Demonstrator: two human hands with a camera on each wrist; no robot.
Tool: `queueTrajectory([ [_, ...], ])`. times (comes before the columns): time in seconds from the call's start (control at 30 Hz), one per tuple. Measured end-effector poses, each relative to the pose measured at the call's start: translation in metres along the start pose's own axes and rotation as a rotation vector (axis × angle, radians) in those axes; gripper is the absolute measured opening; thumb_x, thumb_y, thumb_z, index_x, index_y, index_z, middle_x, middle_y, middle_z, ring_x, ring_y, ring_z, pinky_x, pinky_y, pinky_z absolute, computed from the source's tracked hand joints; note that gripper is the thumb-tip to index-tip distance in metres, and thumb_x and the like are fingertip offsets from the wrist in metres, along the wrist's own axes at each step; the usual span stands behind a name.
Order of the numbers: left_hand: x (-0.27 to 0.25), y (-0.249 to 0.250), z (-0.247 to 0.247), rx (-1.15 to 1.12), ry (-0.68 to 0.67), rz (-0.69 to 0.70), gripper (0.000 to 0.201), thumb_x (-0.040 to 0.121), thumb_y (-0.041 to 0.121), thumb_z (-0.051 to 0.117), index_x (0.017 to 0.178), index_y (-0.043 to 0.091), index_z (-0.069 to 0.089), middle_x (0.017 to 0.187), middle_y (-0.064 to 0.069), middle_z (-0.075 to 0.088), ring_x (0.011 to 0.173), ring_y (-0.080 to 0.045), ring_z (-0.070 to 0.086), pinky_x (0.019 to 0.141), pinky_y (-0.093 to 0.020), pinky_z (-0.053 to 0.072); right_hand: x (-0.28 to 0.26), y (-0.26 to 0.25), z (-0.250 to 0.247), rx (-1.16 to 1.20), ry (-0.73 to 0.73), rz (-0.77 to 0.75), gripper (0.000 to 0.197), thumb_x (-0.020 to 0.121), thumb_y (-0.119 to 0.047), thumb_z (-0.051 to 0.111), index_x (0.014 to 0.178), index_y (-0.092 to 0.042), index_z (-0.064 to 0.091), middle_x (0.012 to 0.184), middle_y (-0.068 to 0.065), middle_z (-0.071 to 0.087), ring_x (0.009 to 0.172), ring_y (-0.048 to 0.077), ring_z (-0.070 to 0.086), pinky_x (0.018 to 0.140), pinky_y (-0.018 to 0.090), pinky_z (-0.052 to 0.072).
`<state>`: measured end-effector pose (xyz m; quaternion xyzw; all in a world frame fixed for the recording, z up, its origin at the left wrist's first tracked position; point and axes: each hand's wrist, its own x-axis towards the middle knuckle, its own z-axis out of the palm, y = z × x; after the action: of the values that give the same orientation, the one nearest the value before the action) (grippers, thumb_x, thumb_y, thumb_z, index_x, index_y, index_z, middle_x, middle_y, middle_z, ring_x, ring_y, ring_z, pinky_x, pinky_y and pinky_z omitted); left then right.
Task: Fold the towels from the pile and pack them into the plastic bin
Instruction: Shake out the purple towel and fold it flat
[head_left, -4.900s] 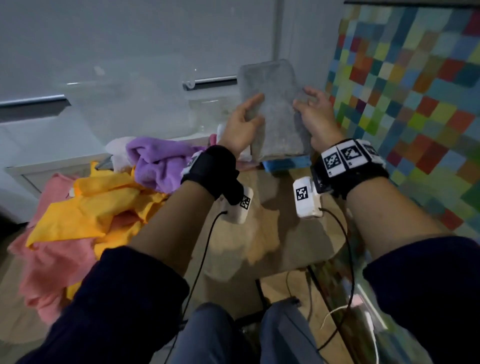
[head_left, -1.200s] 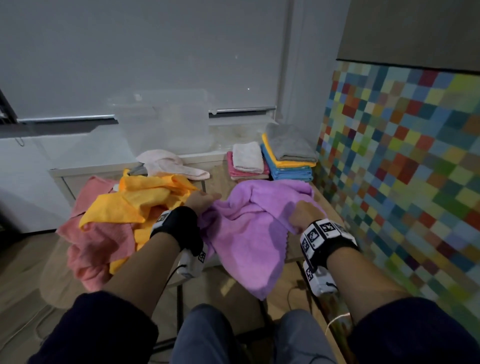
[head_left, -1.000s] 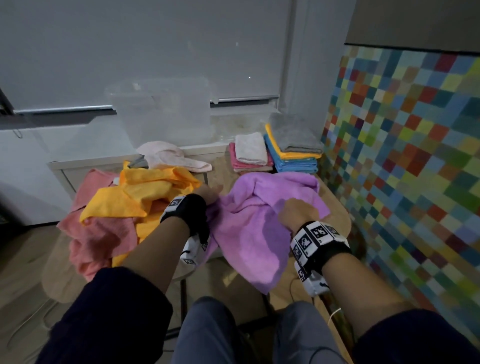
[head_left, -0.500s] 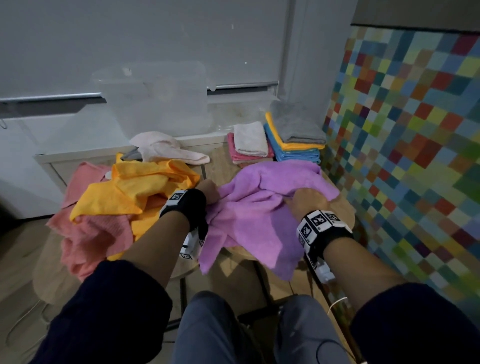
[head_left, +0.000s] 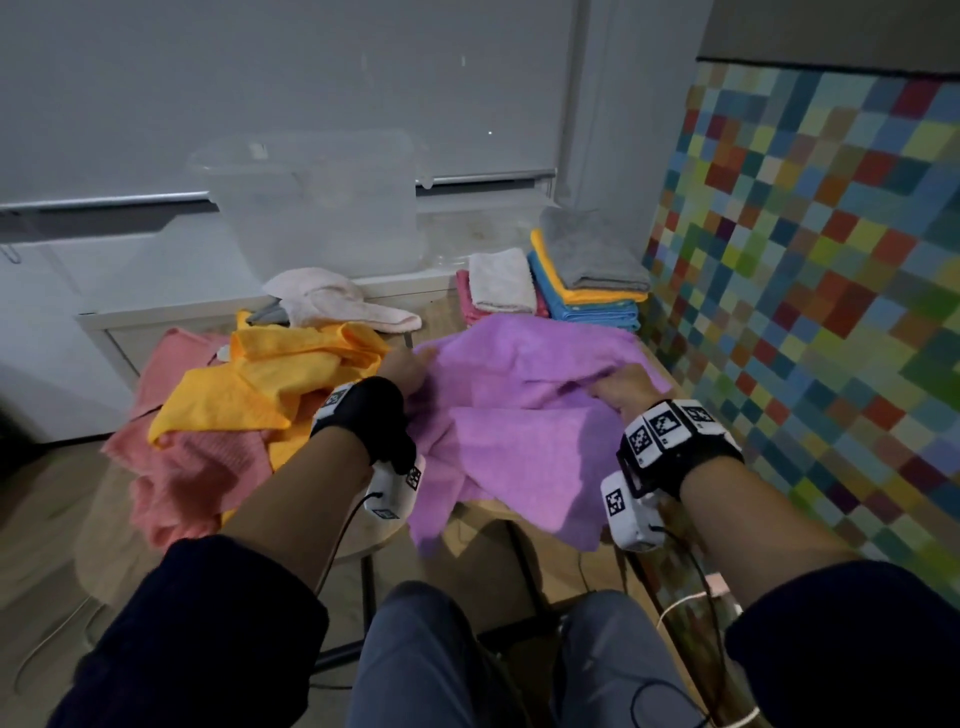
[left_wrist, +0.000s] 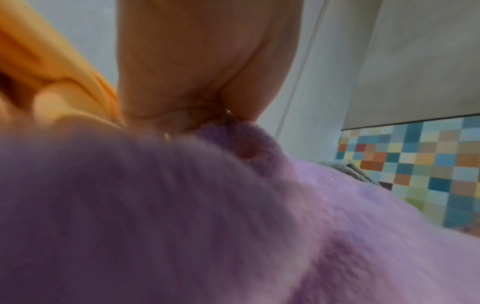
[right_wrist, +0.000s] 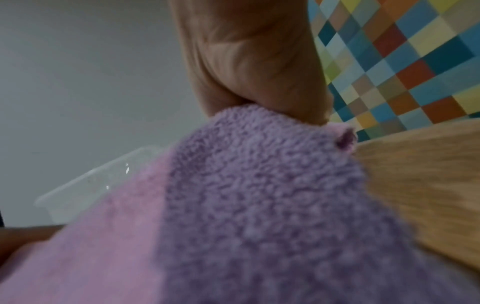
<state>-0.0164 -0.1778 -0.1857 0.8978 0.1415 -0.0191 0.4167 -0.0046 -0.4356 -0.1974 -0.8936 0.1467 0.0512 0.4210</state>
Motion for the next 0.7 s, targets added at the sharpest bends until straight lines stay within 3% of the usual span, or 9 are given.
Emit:
queueTrajectory([
  [0.07,-0.003,0.000,-0.016,-0.057,0.143,0.111,0.043,0.100,0.024,0.041,0.107,-0.014,0.059,0.105,-0.033,0.061,0.101,-0.038,0.059,0.066,-0.036,0.041,-0.003,-0.007,-0.009,0.140,0.110,-0.085,0.028,0.085,-0.001,0.054,0.113,0.001,0.058,0.103,0.015,0.059,0.103,0.025,0.058,0.081,0.028,0.043],
  [0.17,-0.012,0.006,-0.032,-0.278,0.300,0.221,0.041,0.097,0.024,0.047,0.088,-0.014,0.062,0.075,-0.020,0.051,0.078,-0.020,0.047,0.063,-0.030,0.032,-0.015,-0.030,-0.023,0.344,0.240,-0.249,0.038,0.083,0.005,0.048,0.114,-0.018,0.052,0.108,0.010,0.056,0.100,0.018,0.052,0.081,0.022,0.042],
  [0.27,-0.025,0.022,-0.049,-0.467,0.466,0.266,0.039,0.096,0.025,0.051,0.065,0.002,0.050,0.066,-0.010,0.043,0.073,-0.016,0.037,0.055,-0.026,0.027,-0.029,-0.058,-0.044,0.512,0.315,-0.422,0.036,0.085,0.011,0.039,0.107,-0.012,0.054,0.114,0.014,0.057,0.103,0.018,0.051,0.080,0.012,0.045],
  [0.33,-0.036,0.036,-0.065,-0.562,0.514,0.262,0.036,0.095,0.031,0.051,0.071,0.004,0.052,0.073,-0.010,0.046,0.075,-0.015,0.040,0.059,-0.026,0.031,-0.042,-0.075,-0.066,0.620,0.344,-0.454,0.034,0.086,0.013,0.035,0.094,-0.011,0.058,0.105,0.007,0.056,0.099,0.015,0.049,0.068,0.005,0.040],
  [0.4,-0.047,0.049,-0.082,-0.709,0.549,0.315,0.030,0.094,0.034,0.052,0.079,0.009,0.060,0.075,-0.008,0.049,0.075,-0.013,0.044,0.065,-0.028,0.037,-0.052,-0.088,-0.087,0.756,0.360,-0.471,0.039,0.085,0.011,0.037,0.079,-0.021,0.058,0.094,-0.001,0.057,0.094,0.014,0.050,0.065,0.010,0.039],
  [0.5,-0.064,0.069,-0.106,-0.822,0.529,0.407,0.027,0.092,0.035,0.056,0.081,0.011,0.061,0.076,-0.001,0.050,0.071,-0.009,0.044,0.067,-0.026,0.039,-0.067,-0.103,-0.111,0.923,0.356,-0.497,0.033,0.089,0.006,0.043,0.084,-0.020,0.062,0.089,-0.009,0.057,0.090,0.008,0.053,0.063,0.008,0.042],
  [0.57,-0.077,0.079,-0.116,-0.888,0.409,0.510,0.010,0.088,0.020,0.063,0.090,0.011,0.063,0.082,0.000,0.060,0.073,-0.008,0.055,0.070,-0.024,0.046,-0.076,-0.109,-0.120,0.940,0.392,-0.548,0.026,0.090,0.003,0.047,0.100,-0.014,0.065,0.095,-0.010,0.057,0.090,0.002,0.053,0.065,0.004,0.045],
  [0.63,-0.085,0.083,-0.120,-0.847,0.352,0.639,0.022,0.081,-0.002,0.065,0.099,0.009,0.060,0.089,-0.003,0.064,0.075,-0.006,0.061,0.071,-0.021,0.052,-0.081,-0.114,-0.125,0.885,0.502,-0.623,0.027,0.090,0.002,0.049,0.110,-0.010,0.063,0.106,-0.005,0.059,0.096,0.001,0.053,0.070,-0.002,0.042],
  [0.7,-0.089,0.080,-0.119,-0.673,0.432,0.712,0.034,0.079,-0.014,0.059,0.106,0.007,0.057,0.094,-0.004,0.062,0.076,0.005,0.059,0.074,-0.013,0.051,-0.081,-0.116,-0.126,0.802,0.585,-0.686,0.027,0.089,0.000,0.051,0.106,-0.018,0.063,0.118,0.001,0.059,0.110,0.008,0.054,0.086,0.004,0.044],
])
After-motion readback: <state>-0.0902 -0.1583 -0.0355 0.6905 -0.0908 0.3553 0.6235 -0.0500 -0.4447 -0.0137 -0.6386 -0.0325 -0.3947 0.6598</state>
